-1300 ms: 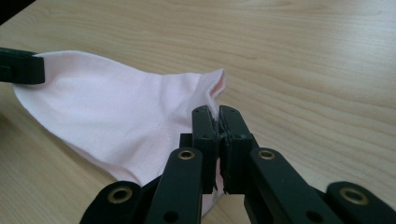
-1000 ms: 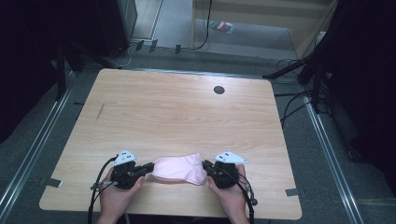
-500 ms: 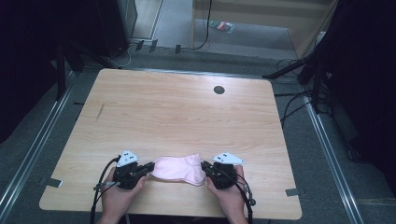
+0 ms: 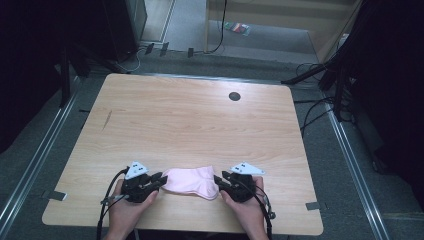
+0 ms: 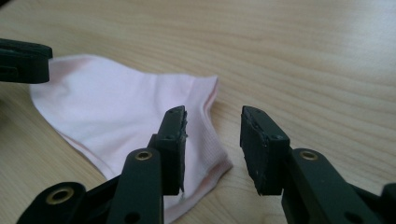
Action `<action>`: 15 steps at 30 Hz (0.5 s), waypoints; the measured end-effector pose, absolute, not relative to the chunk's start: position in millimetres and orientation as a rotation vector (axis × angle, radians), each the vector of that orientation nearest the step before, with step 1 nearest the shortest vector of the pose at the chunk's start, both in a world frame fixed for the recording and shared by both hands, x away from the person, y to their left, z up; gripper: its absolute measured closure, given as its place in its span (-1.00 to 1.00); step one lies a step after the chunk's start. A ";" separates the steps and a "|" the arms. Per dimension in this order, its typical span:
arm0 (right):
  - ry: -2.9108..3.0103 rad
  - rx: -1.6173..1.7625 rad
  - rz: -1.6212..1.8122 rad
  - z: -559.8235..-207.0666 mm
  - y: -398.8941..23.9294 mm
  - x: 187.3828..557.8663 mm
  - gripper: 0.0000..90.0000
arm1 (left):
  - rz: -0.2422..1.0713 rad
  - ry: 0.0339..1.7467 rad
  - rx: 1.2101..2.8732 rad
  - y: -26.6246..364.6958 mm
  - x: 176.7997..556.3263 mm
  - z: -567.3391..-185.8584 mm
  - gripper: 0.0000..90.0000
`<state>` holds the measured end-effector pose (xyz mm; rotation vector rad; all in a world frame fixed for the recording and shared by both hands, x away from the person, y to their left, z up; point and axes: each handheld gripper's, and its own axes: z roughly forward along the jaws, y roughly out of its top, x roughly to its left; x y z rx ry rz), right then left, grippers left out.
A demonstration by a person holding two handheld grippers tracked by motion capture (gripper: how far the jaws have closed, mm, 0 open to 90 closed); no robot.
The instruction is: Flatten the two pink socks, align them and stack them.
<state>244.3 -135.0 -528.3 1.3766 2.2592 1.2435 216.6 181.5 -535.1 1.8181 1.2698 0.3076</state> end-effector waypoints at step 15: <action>2.367 1.325 1.168 -544.2 -108.1 225.1 0.80 | 0.301 1.249 1.938 167.3 228.9 -547.0 0.80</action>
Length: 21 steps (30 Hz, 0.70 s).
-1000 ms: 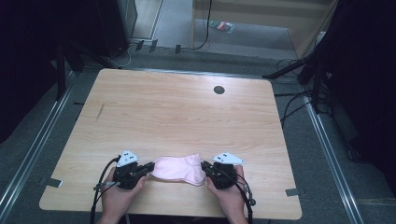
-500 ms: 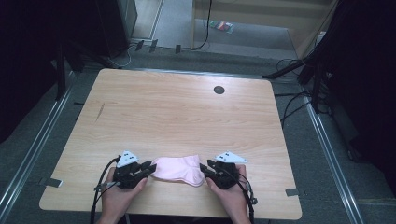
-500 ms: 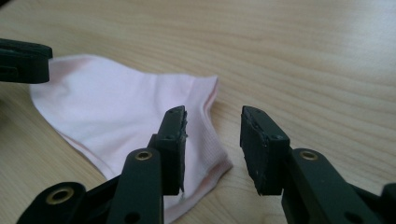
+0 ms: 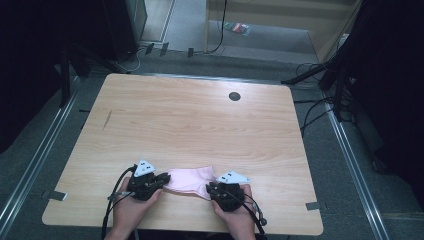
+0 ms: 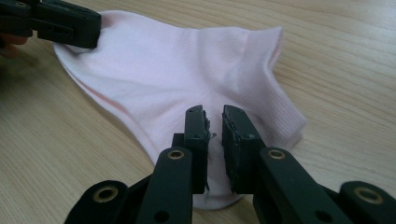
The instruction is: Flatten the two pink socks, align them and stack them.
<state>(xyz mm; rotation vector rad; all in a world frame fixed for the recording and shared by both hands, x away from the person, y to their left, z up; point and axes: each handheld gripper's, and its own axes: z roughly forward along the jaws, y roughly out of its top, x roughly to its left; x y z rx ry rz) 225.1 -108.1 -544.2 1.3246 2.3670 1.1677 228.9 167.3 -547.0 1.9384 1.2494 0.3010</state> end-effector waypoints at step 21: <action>2.214 1.435 1.217 -537.5 -134.8 242.2 0.67 | 0.267 1.214 1.896 166.5 224.0 -551.7 0.60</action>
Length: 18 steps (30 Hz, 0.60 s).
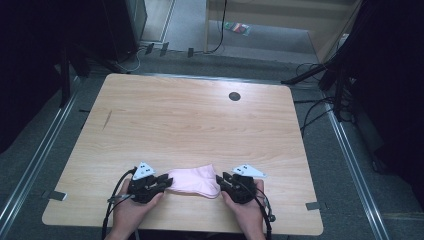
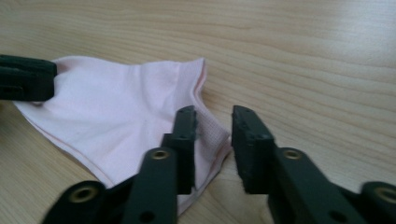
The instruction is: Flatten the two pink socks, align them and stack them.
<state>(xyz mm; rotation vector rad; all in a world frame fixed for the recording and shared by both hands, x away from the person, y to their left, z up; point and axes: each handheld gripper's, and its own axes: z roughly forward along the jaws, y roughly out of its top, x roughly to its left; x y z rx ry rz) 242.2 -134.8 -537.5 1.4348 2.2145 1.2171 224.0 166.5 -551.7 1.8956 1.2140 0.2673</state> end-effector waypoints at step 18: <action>2.248 1.370 1.243 -538.1 -136.3 248.3 0.50 | 0.318 1.206 1.902 165.1 223.2 -553.6 0.75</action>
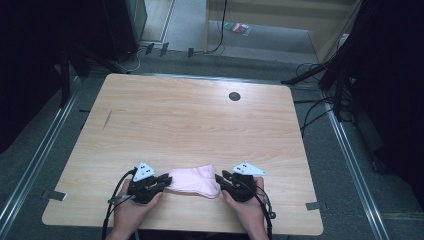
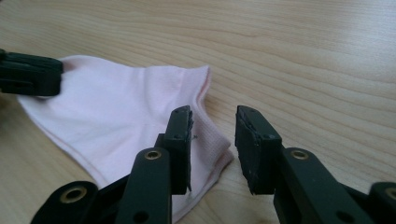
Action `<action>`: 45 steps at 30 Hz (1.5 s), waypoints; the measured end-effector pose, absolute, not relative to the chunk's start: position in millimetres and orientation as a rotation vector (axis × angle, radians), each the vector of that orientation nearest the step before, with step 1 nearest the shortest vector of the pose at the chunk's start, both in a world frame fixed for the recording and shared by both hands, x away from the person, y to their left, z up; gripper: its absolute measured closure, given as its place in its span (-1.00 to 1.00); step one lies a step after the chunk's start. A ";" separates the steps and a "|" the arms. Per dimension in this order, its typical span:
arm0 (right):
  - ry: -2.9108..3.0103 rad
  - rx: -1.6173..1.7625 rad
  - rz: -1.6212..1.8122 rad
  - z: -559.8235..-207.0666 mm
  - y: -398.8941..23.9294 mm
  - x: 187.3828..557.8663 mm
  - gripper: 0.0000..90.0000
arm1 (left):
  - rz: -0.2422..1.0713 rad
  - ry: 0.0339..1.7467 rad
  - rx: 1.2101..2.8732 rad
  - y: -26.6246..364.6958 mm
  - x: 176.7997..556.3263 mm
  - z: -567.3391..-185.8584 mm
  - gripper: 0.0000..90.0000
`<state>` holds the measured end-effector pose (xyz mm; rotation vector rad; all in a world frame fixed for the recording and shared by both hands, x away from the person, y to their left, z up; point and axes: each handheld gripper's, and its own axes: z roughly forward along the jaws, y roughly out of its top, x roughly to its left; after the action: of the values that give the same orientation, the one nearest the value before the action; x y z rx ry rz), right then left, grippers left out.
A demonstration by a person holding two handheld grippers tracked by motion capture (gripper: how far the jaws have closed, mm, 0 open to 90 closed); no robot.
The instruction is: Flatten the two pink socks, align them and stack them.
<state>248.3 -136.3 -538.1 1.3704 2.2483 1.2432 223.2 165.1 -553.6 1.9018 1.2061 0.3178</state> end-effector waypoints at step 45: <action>2.318 1.303 1.103 -543.3 -108.8 217.0 0.62 | 0.368 1.215 1.911 165.1 224.2 -553.6 0.88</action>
<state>217.0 -108.8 -543.3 1.3027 2.3184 1.1031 224.2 165.1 -553.6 1.9112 1.2153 0.3678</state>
